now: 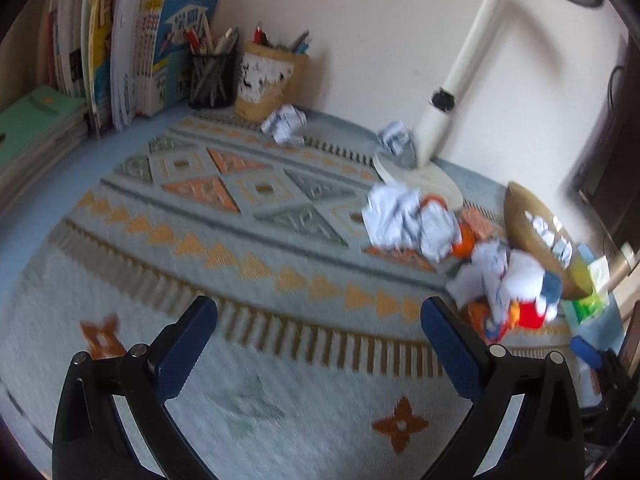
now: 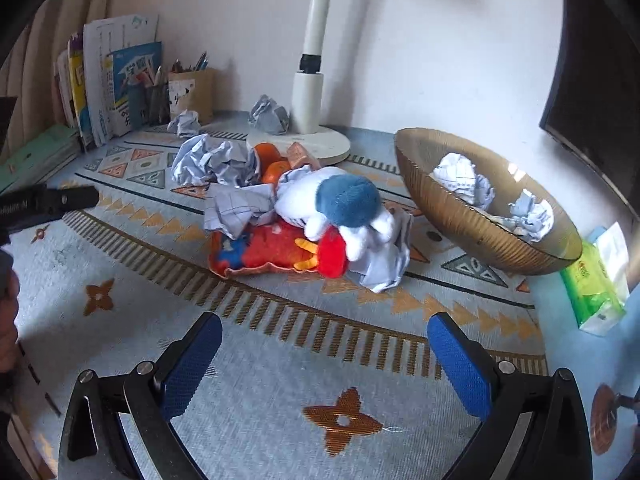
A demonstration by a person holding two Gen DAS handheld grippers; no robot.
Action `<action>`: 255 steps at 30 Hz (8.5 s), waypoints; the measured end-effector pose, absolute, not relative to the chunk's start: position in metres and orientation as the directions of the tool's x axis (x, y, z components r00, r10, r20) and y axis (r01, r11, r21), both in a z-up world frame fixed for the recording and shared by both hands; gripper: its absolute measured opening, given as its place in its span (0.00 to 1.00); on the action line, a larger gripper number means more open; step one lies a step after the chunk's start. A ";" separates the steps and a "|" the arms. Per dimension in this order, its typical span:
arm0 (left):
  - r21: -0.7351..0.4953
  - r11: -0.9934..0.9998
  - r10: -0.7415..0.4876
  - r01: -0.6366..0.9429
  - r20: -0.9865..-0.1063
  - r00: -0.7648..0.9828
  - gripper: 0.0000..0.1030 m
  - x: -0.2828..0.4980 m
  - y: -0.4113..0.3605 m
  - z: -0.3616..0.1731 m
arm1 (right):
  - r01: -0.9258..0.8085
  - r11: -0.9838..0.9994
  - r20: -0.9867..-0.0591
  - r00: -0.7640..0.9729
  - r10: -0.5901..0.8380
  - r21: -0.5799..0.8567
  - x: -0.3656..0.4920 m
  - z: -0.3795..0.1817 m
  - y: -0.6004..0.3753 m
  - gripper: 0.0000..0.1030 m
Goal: Organize objects
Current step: 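Withdraw both grippers from the bowl back toward the pile, then grasp a white paper ball with the left gripper while the right grasps grey paper, then lift both held paper balls off the rug, then carry both paper balls over the gold bowl and open both grippers, then move both open grippers back toward the toy pile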
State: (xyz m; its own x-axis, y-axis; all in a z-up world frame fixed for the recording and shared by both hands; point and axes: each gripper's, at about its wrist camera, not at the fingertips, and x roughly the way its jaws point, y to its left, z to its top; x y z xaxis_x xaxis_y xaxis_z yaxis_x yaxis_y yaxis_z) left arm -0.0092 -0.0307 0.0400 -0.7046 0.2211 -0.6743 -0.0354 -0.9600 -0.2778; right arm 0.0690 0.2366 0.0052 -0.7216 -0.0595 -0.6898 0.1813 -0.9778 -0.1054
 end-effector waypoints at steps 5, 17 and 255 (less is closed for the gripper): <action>-0.220 -0.975 0.173 -0.036 -0.647 -0.742 0.98 -0.053 -0.053 0.078 | 0.239 -0.971 -0.674 -0.715 -0.188 0.018 0.038 0.057 0.224 0.98; -0.153 -0.988 0.124 -0.023 -0.700 -0.703 0.98 -0.228 -0.060 0.050 | -0.030 -0.919 -0.763 -0.570 -0.307 0.392 -0.192 0.054 0.187 0.97; -0.155 -0.986 0.151 -0.066 -0.633 -0.760 0.99 0.022 0.074 0.029 | -0.057 -0.937 -0.672 -0.713 -0.202 0.343 0.050 -0.008 0.380 0.88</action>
